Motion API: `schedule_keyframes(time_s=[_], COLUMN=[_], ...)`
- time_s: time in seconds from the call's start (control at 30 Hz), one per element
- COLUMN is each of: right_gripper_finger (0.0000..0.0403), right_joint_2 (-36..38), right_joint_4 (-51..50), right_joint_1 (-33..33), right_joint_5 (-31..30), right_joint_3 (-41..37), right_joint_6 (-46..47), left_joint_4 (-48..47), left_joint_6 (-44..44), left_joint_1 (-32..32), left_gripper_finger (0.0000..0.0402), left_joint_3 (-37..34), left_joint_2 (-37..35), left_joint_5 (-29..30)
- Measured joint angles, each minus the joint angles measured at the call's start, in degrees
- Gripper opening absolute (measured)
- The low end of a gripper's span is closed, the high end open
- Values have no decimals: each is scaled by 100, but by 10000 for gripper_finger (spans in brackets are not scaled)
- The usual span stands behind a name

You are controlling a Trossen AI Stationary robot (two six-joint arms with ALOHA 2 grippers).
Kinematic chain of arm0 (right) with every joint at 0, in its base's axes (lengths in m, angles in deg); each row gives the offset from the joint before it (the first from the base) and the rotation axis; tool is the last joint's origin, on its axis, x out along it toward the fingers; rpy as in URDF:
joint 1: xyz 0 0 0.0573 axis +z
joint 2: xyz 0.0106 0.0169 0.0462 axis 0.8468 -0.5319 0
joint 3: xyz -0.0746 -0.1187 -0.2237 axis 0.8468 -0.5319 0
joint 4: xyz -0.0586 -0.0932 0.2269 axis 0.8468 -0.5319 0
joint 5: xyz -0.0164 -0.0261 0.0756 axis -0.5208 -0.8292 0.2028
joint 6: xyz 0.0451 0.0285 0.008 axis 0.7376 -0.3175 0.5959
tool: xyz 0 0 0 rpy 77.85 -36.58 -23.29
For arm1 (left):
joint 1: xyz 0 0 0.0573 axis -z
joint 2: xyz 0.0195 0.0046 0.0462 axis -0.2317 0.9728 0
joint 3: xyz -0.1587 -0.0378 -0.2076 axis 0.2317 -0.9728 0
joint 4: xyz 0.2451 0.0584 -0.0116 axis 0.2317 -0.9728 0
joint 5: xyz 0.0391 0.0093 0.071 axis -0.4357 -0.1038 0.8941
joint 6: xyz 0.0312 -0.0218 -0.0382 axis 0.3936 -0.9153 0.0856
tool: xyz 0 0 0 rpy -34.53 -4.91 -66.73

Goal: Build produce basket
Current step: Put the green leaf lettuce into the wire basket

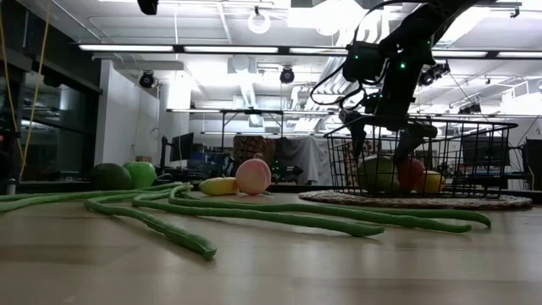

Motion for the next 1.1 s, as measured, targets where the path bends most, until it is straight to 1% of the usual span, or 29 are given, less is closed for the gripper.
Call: schedule_keyframes(time_s=[0.13,0.27,0.4,0.6,0.7,0.83,0.93,1.1], right_gripper_finger=[388,387,387,387,387,387,387,387], right_joint_2=[20,20,114,720,1203,1904,2437,3129], right_joint_4=[-209,-809,-1282,-1246,-1040,-689,-86,1815], right_joint_1=[2,2,33,381,638,1074,1429,1942], right_joint_5=[8,6,-23,-30,-93,-67,385,1471], right_joint_3=[98,408,854,1399,1422,1237,927,183], right_joint_6=[-33,-263,-873,-2013,-2439,-2918,-3232,-3677], left_joint_4=[0,0,0,0,0,0,0,0], left_joint_6=[0,0,0,0,0,0,-2,-5], left_joint_1=[0,2,2,2,2,2,2,2], left_gripper_finger=[355,355,355,355,355,355,355,355], left_joint_3=[0,0,0,0,0,0,0,0], left_joint_2=[1,2,2,2,2,2,2,2], left_joint_5=[0,0,0,0,32,109,109,288])
